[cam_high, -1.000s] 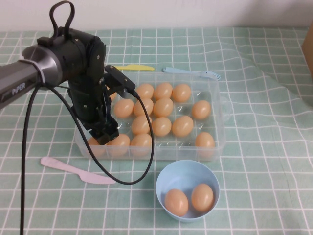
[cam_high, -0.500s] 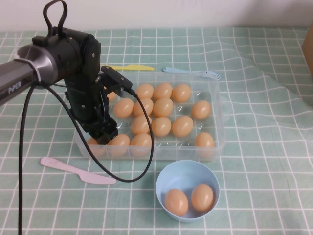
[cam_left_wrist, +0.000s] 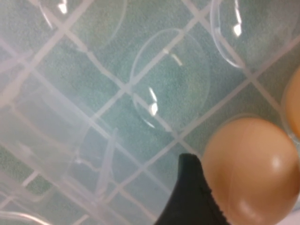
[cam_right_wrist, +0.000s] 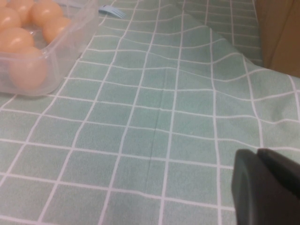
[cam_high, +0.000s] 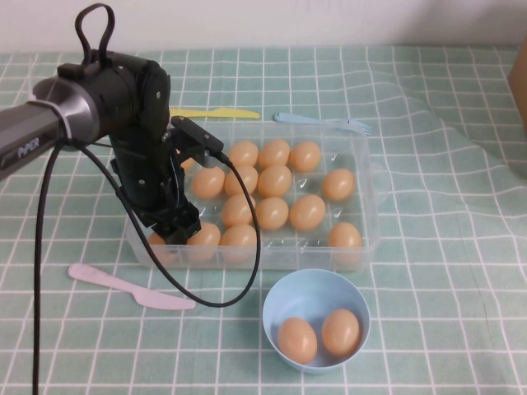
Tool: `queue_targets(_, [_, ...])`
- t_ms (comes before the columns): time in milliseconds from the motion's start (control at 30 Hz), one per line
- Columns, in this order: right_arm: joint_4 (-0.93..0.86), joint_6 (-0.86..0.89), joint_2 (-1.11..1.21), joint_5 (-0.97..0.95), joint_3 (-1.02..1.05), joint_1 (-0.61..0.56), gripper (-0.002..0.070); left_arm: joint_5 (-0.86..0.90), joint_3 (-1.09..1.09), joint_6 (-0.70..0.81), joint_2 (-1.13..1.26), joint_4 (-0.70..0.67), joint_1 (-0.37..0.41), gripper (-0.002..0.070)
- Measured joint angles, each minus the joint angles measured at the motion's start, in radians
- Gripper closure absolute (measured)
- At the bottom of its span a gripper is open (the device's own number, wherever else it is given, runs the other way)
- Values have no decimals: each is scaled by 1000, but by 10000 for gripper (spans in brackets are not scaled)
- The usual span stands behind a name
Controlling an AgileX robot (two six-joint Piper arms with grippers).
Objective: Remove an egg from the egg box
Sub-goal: Pick up the egg from the plastic box
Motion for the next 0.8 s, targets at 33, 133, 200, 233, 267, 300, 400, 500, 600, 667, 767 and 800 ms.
queue_targets(33, [0, 0, 0, 0, 0, 0, 694, 0, 0, 0, 0, 0, 2, 235])
queue_targets(133, [0, 0, 0, 0, 0, 0, 694, 0, 0, 0, 0, 0, 8, 235])
queue_targets(200, [0, 0, 0, 0, 0, 0, 694, 0, 0, 0, 0, -2, 13, 235])
queue_targets(233, [0, 2, 0, 0, 0, 0, 694, 0, 0, 0, 0, -2, 13, 235])
queue_targets(267, [0, 2, 0, 0, 0, 0, 694, 0, 0, 0, 0, -2, 14, 235])
queue_targets(300, [0, 2, 0, 0, 0, 0, 694, 0, 0, 0, 0, -2, 14, 235])
queue_targets(400, [0, 2, 0, 0, 0, 0, 694, -2, 0, 0, 0, -2, 14, 235])
queue_targets(500, [1, 2, 0, 0, 0, 0, 694, -6, 0, 0, 0, -2, 14, 235])
queue_targets(600, [1, 2, 0, 0, 0, 0, 694, -6, 0, 0, 5, -2, 14, 235])
queue_targets(667, [1, 2, 0, 0, 0, 0, 694, -2, 0, 0, 15, -6, 14, 235])
queue_targets(767, [3, 2, 0, 0, 0, 0, 694, -2, -2, 0, 28, -10, 14, 235])
queue_targets(800, [3, 2, 0, 0, 0, 0, 694, -2, -2, 0, 31, -10, 14, 235])
